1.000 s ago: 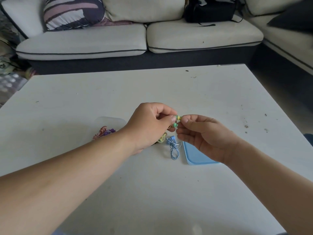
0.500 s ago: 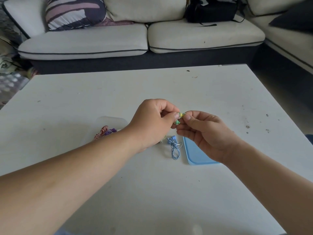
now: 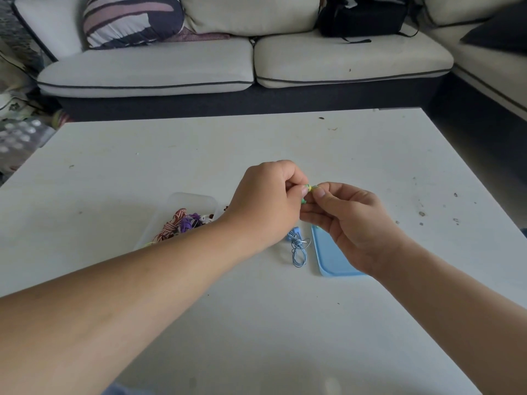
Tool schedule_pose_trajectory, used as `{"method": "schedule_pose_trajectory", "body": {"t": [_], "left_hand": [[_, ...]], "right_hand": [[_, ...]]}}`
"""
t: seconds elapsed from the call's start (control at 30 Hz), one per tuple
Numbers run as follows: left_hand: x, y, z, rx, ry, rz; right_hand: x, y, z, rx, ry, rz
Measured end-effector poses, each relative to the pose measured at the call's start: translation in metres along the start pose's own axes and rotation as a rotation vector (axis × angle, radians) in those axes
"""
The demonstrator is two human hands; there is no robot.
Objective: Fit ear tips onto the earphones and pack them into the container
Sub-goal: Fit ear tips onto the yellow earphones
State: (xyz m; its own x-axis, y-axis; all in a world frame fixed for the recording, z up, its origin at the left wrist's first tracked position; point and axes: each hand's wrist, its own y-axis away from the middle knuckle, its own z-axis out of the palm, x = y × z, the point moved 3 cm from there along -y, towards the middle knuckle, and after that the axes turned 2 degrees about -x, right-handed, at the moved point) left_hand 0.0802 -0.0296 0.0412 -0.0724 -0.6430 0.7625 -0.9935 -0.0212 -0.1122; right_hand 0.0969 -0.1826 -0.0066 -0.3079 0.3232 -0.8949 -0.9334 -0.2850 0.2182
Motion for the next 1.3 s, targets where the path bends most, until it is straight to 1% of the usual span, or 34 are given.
{"method": "schedule_pose_trajectory", "body": {"t": [0.1, 0.43, 0.67, 0.87, 1.03, 1.13, 1.3], "left_hand": [[-0.001, 0.000, 0.001, 0.000, -0.009, 0.006], [-0.008, -0.001, 0.000, -0.031, 0.159, -0.022], [-0.008, 0.000, -0.001, -0.046, 0.196, -0.023], [-0.009, -0.001, -0.002, -0.031, 0.180, -0.024], [-0.009, 0.000, -0.001, -0.036, 0.255, -0.071], [-0.010, 0.002, -0.001, -0.034, 0.286, -0.120], [-0.011, 0.003, -0.001, -0.039, 0.308, -0.168]], "right_hand": [[0.001, 0.001, 0.001, 0.014, -0.019, 0.012], [-0.008, 0.005, 0.004, 0.026, -0.104, 0.062], [-0.008, 0.004, 0.001, -0.001, -0.021, 0.036], [-0.006, 0.002, 0.002, 0.009, 0.065, -0.034], [-0.008, 0.003, -0.001, 0.085, 0.062, -0.033], [-0.010, 0.003, -0.001, 0.081, 0.052, -0.016], [-0.009, 0.004, -0.002, 0.039, 0.113, -0.037]]}}
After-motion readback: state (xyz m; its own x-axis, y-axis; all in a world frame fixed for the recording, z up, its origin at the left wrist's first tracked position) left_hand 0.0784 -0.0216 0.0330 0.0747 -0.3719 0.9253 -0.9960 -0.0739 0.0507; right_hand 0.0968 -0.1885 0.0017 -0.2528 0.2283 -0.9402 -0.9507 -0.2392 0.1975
